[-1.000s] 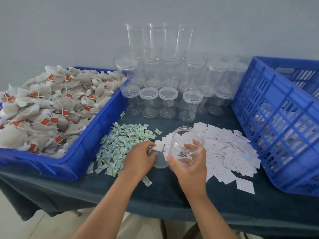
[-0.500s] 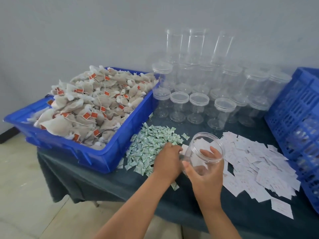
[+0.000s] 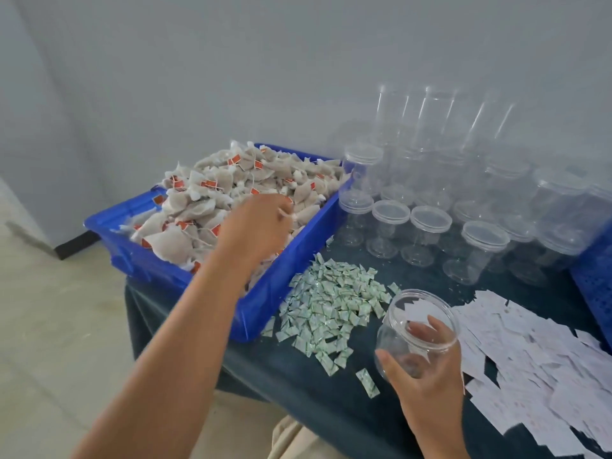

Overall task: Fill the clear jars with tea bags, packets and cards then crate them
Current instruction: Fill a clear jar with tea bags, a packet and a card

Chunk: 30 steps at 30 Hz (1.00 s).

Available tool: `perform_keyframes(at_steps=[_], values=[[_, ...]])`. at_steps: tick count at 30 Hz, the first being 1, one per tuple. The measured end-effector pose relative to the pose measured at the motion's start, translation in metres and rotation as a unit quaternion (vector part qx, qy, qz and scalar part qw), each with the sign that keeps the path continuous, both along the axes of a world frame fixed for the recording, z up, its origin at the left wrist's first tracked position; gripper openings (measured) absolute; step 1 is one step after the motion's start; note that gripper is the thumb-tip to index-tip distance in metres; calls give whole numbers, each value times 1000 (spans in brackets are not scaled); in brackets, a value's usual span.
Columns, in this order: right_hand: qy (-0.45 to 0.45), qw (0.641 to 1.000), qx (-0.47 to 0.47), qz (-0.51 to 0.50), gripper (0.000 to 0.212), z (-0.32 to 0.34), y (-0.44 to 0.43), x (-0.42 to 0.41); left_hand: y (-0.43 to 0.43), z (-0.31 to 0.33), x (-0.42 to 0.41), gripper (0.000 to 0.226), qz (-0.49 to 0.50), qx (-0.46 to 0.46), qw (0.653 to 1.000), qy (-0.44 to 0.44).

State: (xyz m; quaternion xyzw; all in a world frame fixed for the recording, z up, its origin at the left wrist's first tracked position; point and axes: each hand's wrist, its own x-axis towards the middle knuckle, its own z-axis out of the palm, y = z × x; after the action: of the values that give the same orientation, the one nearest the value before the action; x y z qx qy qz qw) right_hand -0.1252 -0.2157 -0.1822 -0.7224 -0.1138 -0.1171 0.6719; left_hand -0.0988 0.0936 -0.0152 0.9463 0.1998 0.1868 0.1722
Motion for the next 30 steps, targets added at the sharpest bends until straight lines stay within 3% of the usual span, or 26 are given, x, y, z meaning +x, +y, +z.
perform_keyframes(at_steps=[3, 5, 10, 14, 20, 25, 27, 30], values=[[4, 1000, 2, 10, 95, 2, 0, 1, 50, -3, 10, 64, 151, 84, 960, 219], [8, 1000, -2, 10, 92, 2, 0, 1, 62, -18, 11, 75, 185, 96, 941, 267], [17, 1000, -10, 14, 92, 3, -2, 0, 63, -42, 16, 64, 167, 184, 937, 246], [20, 1000, -6, 21, 95, 3, -1, 0, 67, -46, 15, 38, 96, 216, 955, 177], [20, 999, 0, 30, 92, 4, 1, -1, 65, -55, 18, 17, -8, 113, 993, -24], [16, 999, -12, 27, 94, 5, 1, -2, 60, -47, 20, 17, 7, -4, 972, -234], [16, 999, -14, 25, 94, 4, 1, -2, 60, -50, 22, 15, 15, -7, 977, -211], [18, 999, -15, 25, 96, 2, 0, -1, 61, -56, 23, 21, 22, 48, 997, -63]])
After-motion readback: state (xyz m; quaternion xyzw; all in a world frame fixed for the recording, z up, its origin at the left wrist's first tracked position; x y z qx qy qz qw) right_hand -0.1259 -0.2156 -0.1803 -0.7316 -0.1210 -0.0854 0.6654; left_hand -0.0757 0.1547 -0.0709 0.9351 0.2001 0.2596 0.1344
